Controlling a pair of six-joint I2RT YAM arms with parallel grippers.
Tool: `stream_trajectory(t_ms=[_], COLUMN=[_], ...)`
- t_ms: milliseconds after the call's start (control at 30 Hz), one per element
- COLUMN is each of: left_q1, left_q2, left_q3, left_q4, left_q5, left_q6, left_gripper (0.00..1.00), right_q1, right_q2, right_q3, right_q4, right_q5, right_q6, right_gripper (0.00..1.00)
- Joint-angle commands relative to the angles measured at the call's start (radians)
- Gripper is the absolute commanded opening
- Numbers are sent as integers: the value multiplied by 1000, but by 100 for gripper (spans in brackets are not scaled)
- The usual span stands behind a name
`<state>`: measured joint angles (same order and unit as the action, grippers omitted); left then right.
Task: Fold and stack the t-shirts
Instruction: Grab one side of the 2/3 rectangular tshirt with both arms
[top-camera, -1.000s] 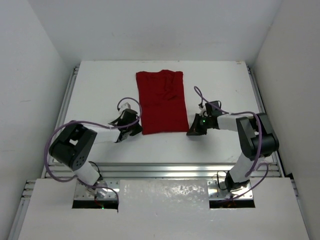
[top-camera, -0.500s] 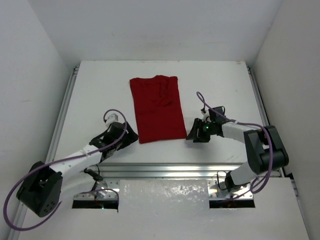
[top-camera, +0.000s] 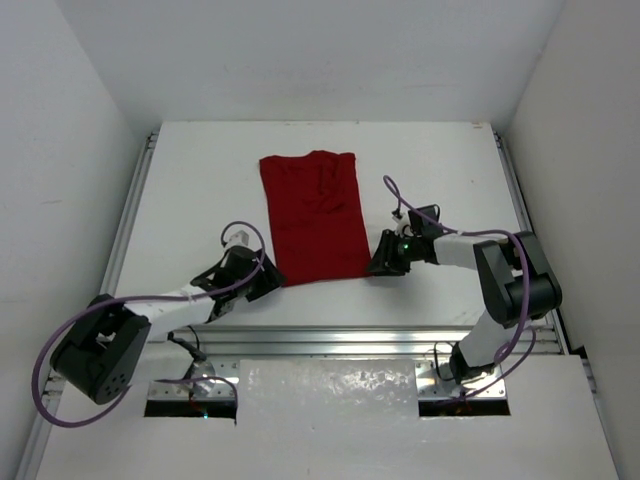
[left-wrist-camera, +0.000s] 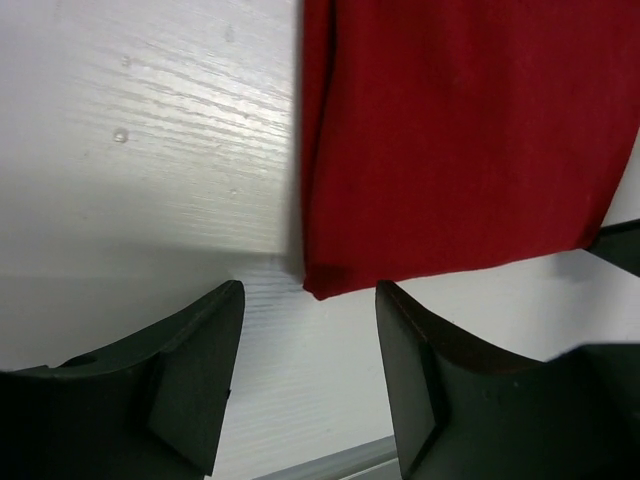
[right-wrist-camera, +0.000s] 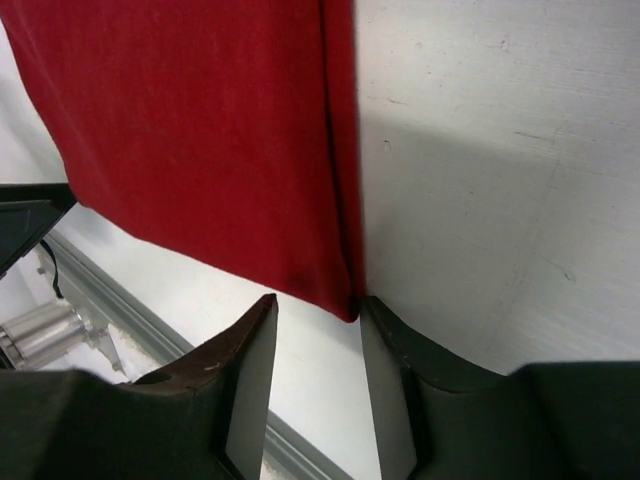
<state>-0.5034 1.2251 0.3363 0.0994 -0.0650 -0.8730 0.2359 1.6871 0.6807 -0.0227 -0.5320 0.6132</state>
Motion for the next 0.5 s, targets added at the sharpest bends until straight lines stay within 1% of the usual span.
stream_trajectory(t_ms=[0, 133, 233, 300, 333, 367, 433, 467], left_q1=[-4, -4, -4, -4, -4, -4, -4, -3], left_q2=[36, 82, 111, 129, 137, 143, 171, 192], left_q3=[-26, -19, -25, -25, -25, -25, -20, -20], left_q4=[49, 75, 88, 97, 106, 114, 128, 138], left_q5=[60, 100, 114, 123, 125, 129, 133, 143], left_q6=[-1, -4, -1, -1, 0, 2, 3, 6], left_gripper=[53, 51, 46, 38, 37, 32, 26, 20], right_q1=[14, 20, 28, 28, 31, 31, 33, 34], right_q2=[11, 31, 39, 39, 37, 39, 46, 51], right_q3=[-9, 3, 5, 8, 8, 10, 16, 20], right_q4=[15, 17, 17, 17, 18, 26, 43, 46], right_q5=[41, 30, 29, 30, 27, 27, 23, 17], right_q6=[-4, -1, 3, 5, 6, 7, 8, 10], right_gripper=[37, 35, 35, 35, 35, 35, 34, 32])
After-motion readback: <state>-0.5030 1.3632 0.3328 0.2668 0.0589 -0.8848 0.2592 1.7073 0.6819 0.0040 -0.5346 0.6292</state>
